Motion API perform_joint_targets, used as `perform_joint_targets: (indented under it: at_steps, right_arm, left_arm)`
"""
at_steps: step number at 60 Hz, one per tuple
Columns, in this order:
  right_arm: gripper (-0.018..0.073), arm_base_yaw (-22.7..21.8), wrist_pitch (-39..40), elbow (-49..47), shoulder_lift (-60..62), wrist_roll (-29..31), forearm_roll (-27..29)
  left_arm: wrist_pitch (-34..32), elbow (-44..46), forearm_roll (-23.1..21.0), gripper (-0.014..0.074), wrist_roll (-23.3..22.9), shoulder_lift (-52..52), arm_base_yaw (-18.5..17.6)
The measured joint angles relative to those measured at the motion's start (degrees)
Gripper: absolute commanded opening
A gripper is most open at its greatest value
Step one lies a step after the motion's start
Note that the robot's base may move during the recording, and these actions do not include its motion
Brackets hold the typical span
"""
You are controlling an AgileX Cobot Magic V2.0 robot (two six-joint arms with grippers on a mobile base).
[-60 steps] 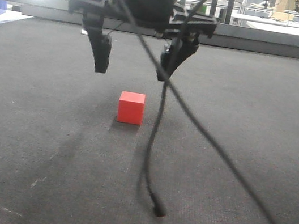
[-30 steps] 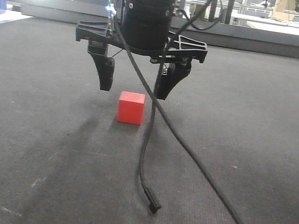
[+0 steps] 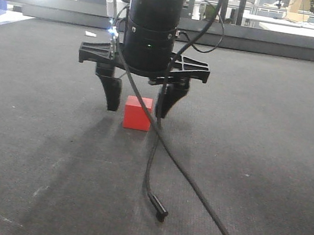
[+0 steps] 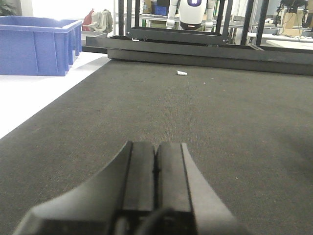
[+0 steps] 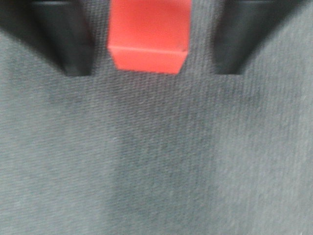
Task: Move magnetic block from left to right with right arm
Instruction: 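Lower the open right gripper over the red cube and close it, then lift the red cube off the table with the right gripper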
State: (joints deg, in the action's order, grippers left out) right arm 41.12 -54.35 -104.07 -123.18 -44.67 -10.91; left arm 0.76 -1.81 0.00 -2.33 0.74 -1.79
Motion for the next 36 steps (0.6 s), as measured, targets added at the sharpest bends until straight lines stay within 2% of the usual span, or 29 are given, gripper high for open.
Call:
perform_joint_targets:
  at_steps: [3,10,29,36]
  right_arm:
    - [0.0246,0.0,0.0,0.0,0.0,1.03,0.63]
    - [0.0148,0.0,-0.11,0.0,0.0,2.58,1.11]
    - [0.014,-1.16,-2.39,0.0,2.87,7.89,2.14]
    - [0.014,-3.08,-3.01,0.0,6.93,12.39,2.65]
  left_arm:
    - [0.0,0.0,0.0,-0.0116,0.0,0.0,0.0]
    - [0.0,0.0,0.0,-0.0116,0.0,0.0,0.0]
    - [0.0,0.0,0.0,-0.0116,0.0,0.0,0.0]
    - [0.0,0.0,0.0,-0.0116,0.0,0.0,0.0]
